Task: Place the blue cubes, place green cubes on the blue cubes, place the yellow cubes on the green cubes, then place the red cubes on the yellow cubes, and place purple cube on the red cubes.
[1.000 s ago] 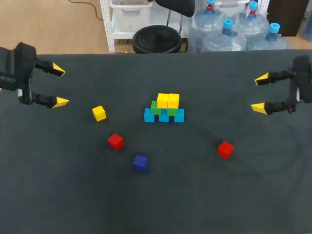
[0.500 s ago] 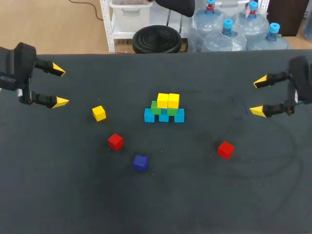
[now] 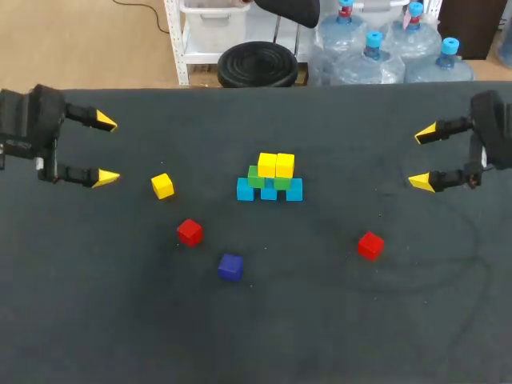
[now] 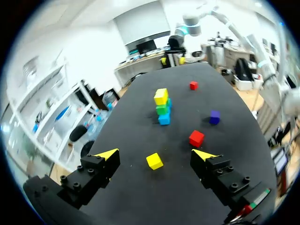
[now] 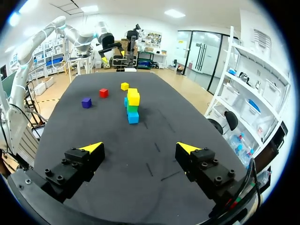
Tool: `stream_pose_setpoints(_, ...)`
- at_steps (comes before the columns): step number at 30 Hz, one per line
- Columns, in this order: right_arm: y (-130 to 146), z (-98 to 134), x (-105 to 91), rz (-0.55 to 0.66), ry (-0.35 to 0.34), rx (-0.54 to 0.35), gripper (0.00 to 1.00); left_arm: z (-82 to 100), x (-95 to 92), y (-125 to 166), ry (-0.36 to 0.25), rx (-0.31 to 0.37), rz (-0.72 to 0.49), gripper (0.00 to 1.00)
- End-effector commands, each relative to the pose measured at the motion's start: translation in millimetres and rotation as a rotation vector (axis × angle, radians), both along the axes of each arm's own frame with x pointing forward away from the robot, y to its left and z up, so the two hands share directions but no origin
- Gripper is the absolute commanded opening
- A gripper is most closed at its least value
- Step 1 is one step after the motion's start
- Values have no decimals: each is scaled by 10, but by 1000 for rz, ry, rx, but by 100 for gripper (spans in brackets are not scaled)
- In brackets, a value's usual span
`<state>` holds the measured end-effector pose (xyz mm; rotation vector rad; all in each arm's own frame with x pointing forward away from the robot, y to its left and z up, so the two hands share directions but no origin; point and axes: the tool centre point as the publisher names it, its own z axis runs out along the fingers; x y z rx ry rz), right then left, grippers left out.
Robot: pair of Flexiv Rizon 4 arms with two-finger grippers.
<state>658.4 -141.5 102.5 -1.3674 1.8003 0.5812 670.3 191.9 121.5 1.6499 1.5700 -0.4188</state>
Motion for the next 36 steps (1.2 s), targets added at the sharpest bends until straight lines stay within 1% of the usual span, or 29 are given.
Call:
stream_pose_setpoints(1, 5, -5, 2, 0, -1, 1, 100, -69, 93, 145, -31, -46, -201, 100)
stream_pose_setpoints(4, 5, -5, 2, 0, -1, 1, 100, -111, 120, 209, -48, -37, -271, 100)
stream_pose_setpoints(5, 5, -5, 2, 0, -1, 1, 100, -114, 124, 226, -56, -45, -302, 100)
stream_pose_setpoints(7, 5, -5, 2, 0, -1, 1, 100, -115, 132, 243, -59, -33, -339, 100)
stream_pose_setpoints(8, 5, -5, 2, 0, -1, 1, 100, -121, 132, 248, -64, -16, -353, 100)
stream_pose_setpoints(12, 5, -5, 2, 0, -1, 1, 100, -164, 157, 248, -49, 16, -360, 100)
stream_pose_setpoints(15, 5, -5, 2, 0, -1, 1, 100, -183, 155, 240, -38, 19, -366, 100)
stream_pose_setpoints(22, 5, -5, 2, 0, -1, 1, 100, -207, 182, 162, -4, 68, -407, 100)
stream_pose_setpoints(27, 5, -5, 2, 0, -1, 1, 100, -222, 235, 74, 11, 108, -470, 100)
stream_pose_setpoints(29, 5, -5, 2, 0, -1, 1, 100, -227, 254, 36, 17, 112, -505, 100)
stream_pose_setpoints(30, 5, -5, 2, 0, -1, 1, 100, -233, 264, 15, 19, 130, -522, 100)
stream_pose_setpoints(34, 5, -5, 2, 0, -1, 1, 100, -257, 311, -66, 28, 168, -578, 100)
stream_pose_setpoints(36, 5, -5, 2, 0, -1, 1, 100, -273, 336, -104, 37, 177, -593, 100)
